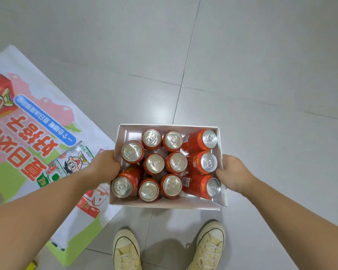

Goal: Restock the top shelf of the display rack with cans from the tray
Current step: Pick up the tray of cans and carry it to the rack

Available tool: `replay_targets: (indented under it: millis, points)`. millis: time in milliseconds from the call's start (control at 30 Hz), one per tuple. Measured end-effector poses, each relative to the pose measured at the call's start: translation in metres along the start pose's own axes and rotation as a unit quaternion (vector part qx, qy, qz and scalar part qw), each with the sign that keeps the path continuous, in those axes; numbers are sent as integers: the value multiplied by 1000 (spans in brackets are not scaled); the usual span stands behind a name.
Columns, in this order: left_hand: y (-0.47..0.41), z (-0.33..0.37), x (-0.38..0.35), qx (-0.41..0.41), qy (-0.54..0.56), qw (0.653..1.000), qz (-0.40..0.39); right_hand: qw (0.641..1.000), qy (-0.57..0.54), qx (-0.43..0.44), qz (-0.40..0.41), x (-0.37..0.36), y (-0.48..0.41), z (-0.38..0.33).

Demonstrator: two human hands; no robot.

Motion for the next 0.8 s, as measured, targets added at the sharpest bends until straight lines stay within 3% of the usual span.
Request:
replay_targets:
  millis: [233, 567, 800]
  points:
    - [97, 113, 109, -12, -23, 999, 40, 998, -9, 47, 37, 121, 88, -84]
    - [266, 278, 287, -53, 69, 994, 64, 990, 44, 111, 76, 339, 236, -224]
    - [354, 393, 402, -81, 111, 988, 74, 984, 74, 122, 105, 479, 288, -334]
Point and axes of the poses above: each hand's wrist, its own y-axis away from the middle knuckle, its own x-axis out of the back of the hand, z = x × y, the point moved 1 cm from there along -y, towards the middle knuckle, and after that the axes turned 4 degrees about y, right-handed, at the moved point
